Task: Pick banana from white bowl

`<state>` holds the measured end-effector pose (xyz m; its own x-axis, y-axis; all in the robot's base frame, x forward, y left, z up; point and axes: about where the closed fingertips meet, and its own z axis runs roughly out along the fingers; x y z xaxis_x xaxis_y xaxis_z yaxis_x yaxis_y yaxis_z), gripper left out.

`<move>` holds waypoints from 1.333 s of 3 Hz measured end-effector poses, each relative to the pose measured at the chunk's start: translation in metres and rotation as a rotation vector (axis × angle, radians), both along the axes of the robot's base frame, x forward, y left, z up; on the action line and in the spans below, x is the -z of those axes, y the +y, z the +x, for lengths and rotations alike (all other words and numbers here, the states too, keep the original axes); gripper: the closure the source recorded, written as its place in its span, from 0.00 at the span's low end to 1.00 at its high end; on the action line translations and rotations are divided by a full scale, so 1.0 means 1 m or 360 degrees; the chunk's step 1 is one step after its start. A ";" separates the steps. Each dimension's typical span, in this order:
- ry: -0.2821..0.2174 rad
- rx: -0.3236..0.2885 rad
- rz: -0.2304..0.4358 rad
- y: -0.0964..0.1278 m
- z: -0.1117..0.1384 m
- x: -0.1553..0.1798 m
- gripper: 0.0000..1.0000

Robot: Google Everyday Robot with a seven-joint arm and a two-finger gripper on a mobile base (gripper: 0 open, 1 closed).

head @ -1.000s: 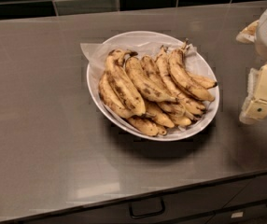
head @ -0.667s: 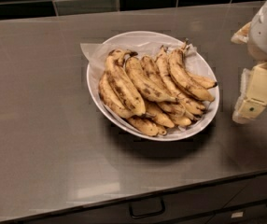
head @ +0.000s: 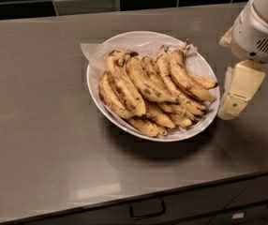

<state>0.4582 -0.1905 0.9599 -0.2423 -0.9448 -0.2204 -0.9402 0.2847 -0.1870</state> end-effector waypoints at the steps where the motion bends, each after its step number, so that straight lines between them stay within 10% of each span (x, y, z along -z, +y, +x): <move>1: 0.0006 0.0024 0.0024 0.006 0.006 -0.003 0.00; 4: 0.0139 0.0221 0.0065 0.058 0.043 0.003 0.00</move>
Offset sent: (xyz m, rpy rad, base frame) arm 0.0283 0.0421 0.0021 0.0005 0.1881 -0.1760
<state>0.5011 -0.1324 0.9564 -0.3900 -0.8916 -0.2302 -0.9033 0.4190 -0.0922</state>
